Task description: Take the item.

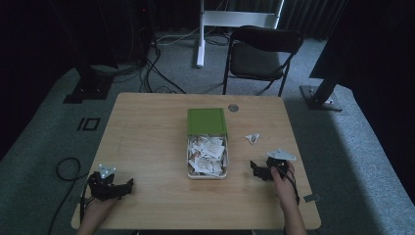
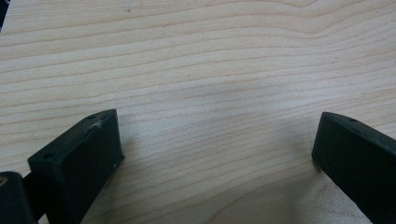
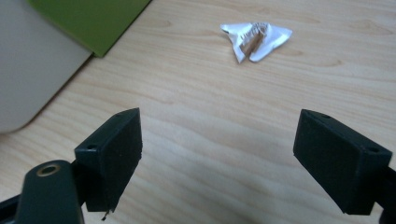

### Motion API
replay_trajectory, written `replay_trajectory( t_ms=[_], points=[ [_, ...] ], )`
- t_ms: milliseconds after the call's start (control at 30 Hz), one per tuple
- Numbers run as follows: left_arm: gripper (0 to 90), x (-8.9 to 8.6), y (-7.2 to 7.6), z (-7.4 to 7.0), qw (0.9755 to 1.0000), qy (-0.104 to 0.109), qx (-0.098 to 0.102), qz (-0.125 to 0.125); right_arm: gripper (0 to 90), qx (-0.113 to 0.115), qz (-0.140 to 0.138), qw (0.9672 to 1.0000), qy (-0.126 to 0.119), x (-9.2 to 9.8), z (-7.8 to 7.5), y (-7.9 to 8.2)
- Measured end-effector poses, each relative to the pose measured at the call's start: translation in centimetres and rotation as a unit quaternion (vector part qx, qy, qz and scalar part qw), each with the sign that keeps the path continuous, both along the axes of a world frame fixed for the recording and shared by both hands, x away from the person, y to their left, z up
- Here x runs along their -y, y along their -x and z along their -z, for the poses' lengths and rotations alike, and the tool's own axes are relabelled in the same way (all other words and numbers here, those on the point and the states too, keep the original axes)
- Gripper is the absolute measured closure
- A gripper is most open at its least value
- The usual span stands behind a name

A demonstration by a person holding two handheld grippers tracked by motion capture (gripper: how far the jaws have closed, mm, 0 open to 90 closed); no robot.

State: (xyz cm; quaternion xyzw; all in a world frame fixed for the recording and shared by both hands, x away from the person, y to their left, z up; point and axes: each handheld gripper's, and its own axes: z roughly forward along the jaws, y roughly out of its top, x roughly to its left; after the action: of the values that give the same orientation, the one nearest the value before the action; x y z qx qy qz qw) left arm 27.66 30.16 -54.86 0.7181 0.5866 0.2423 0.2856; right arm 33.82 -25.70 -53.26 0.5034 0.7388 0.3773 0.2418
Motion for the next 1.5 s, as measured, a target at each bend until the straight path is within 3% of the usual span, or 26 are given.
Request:
replay_trajectory(
  t_ms=[367, 833, 1133, 1233, 1367, 1500],
  points=[
    [2.3, 0.0, 0.0, 0.0, 1.0, -0.001, -0.001, 0.001, 15.6, -0.013, 0.009, 0.9999, -0.001, 1.6, 0.9, 1.2],
    [2.4, 0.0, 0.0, 0.0, 1.0, -0.001, -0.001, 0.001, 15.6, -0.025, 0.026, 0.9992, 0.015, 3.6, 1.9, 2.8],
    [2.3, 0.0, 0.0, 0.0, 1.0, -0.001, -0.001, 0.001, 13.5, -0.038, 0.054, 0.9971, 0.039, 4.3, 2.1, 3.7],
    [2.4, 0.0, 0.0, 0.0, 1.0, -0.001, -0.001, 0.001, 11.9, -0.045, 0.07, 0.996, 0.032, 4.4, 2.1, 3.8],
    [2.3, 0.0, 0.0, 0.0, 1.0, -0.001, -0.001, 0.001, 11.9, -0.054, 0.117, 0.9915, 0.019, 4.9, 2.1, 3.9],
    [2.4, 0.0, 0.0, 0.0, 1.0, -0.001, -0.001, 0.001, 11.8, -0.054, 0.121, 0.9911, 0.019, 4.9, 2.1, 4.0]
  ],
)
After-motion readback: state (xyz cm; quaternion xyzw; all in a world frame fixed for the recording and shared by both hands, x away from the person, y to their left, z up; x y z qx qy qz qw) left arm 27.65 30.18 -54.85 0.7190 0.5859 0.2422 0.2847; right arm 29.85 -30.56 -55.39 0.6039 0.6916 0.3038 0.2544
